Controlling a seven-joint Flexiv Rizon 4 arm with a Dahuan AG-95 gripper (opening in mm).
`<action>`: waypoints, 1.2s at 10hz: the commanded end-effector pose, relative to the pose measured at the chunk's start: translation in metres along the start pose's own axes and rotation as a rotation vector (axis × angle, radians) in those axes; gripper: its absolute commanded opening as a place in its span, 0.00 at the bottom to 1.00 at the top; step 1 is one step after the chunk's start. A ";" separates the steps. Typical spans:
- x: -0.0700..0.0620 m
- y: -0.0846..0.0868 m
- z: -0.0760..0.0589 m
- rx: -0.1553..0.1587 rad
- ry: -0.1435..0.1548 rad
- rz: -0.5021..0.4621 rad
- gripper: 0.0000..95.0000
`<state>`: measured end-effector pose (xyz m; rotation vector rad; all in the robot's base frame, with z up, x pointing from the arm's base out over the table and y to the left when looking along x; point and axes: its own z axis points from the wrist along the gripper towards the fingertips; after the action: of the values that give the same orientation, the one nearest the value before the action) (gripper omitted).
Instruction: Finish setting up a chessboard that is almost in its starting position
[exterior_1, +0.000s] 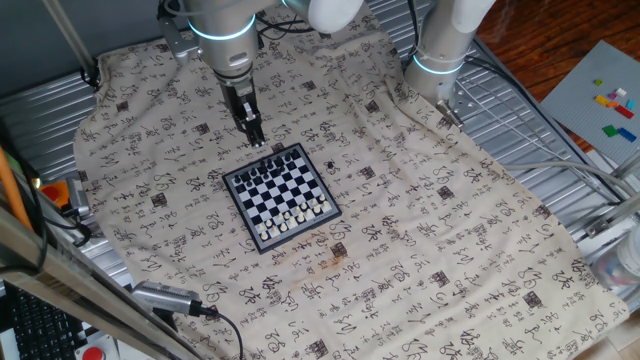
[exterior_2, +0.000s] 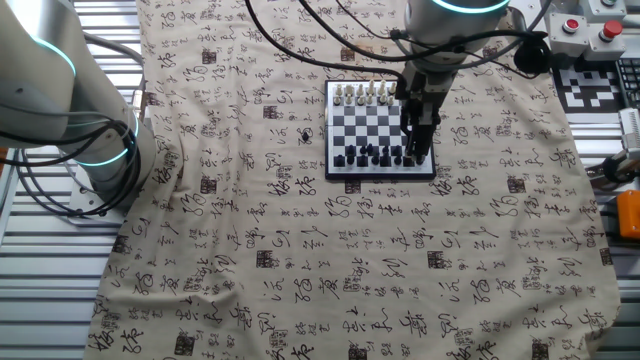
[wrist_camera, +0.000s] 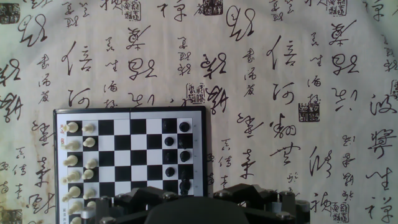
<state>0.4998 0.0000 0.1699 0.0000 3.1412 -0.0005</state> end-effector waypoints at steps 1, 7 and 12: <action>0.000 0.000 0.000 0.000 0.000 0.000 0.00; 0.000 0.001 -0.006 0.011 -0.014 -0.309 0.00; -0.001 0.001 -0.006 0.039 -0.002 -0.307 0.00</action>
<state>0.4995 0.0008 0.1757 -0.4945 3.0985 -0.0592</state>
